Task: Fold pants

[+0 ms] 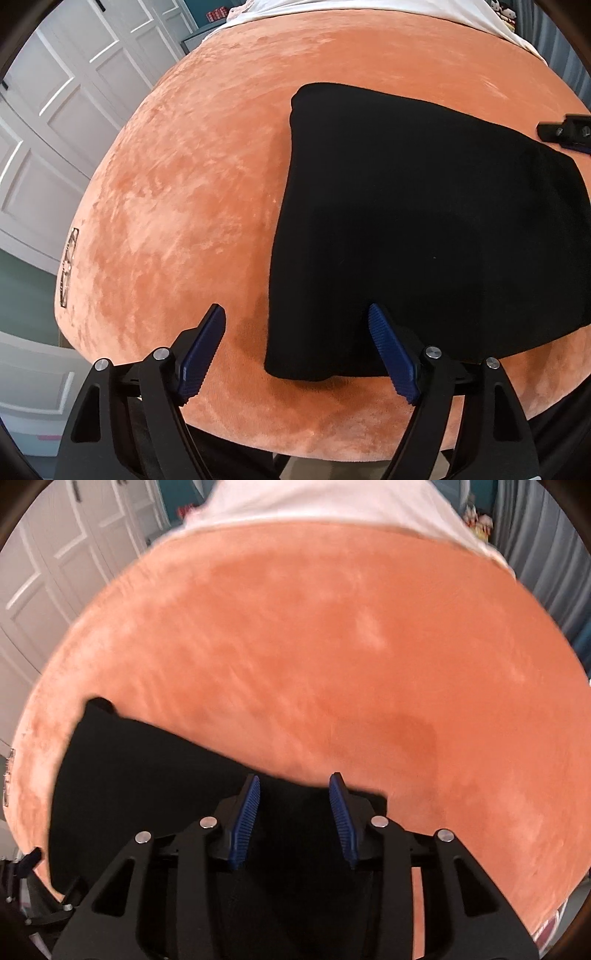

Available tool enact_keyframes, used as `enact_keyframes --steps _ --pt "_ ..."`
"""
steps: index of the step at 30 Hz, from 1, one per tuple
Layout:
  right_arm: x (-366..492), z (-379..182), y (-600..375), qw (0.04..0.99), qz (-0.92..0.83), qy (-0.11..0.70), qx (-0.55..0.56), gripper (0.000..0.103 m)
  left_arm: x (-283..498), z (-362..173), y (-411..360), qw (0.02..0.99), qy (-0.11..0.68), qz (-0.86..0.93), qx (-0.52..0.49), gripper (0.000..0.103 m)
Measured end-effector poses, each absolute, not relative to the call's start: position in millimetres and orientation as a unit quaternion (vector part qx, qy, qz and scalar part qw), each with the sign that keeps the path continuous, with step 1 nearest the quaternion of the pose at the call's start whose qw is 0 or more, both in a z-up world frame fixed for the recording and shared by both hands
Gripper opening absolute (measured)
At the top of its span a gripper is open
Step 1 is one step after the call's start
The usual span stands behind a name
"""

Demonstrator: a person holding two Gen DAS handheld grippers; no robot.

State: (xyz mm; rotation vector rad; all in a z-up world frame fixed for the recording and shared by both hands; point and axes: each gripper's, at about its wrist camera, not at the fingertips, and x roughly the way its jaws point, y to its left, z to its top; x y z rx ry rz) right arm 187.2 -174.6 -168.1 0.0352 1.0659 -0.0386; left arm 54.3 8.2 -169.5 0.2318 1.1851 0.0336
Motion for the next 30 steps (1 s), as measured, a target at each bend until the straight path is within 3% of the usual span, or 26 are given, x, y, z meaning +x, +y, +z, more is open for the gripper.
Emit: enact_keyframes --steps 3,9,12,15,18,19,22,25,27,29,30 --pt "194.2 -196.3 -186.1 0.839 -0.056 0.54 -0.027 0.037 55.5 -168.0 8.4 0.823 0.558 0.013 0.109 0.078" --pt "114.1 -149.5 -202.8 0.87 0.004 0.485 0.092 0.039 48.3 -146.2 31.4 0.834 0.547 0.011 0.07 0.079" --pt "85.6 -183.4 -191.3 0.847 0.014 0.528 0.06 0.039 49.6 -150.1 42.5 0.83 0.556 0.013 0.051 0.079" --pt "67.5 -197.4 -203.5 0.847 -0.005 0.523 0.094 0.052 49.2 -153.3 44.9 0.824 0.565 0.012 0.041 0.079" --pt "52.4 -175.1 -213.2 0.853 -0.01 0.5 0.145 0.052 41.3 -140.4 53.5 0.834 0.552 0.01 0.022 0.083" --pt "50.1 -176.1 -215.0 0.848 -0.002 0.507 0.154 0.053 39.5 -138.1 56.3 0.836 0.548 0.01 0.018 0.088" --pt "54.7 -197.8 -219.8 0.83 0.007 0.53 0.175 0.052 39.9 -147.6 63.9 0.828 0.56 0.007 0.004 0.088" --pt "60.4 -206.6 -209.0 0.826 0.025 0.537 0.172 0.036 40.3 -153.5 67.1 0.819 0.574 0.005 -0.02 0.088" --pt "59.5 -199.5 -206.7 0.83 0.027 0.533 0.161 0.018 37.6 -146.6 68.0 0.823 0.568 0.007 -0.026 0.088" --pt "55.7 -175.6 -204.6 0.848 0.025 0.51 0.143 0.008 35.1 -137.4 67.2 0.831 0.556 0.006 -0.014 0.088" --pt "52.4 -160.4 -208.8 0.86 0.026 0.491 0.136 0.008 34.2 -133.8 67.1 0.835 0.55 0.009 -0.004 0.088"
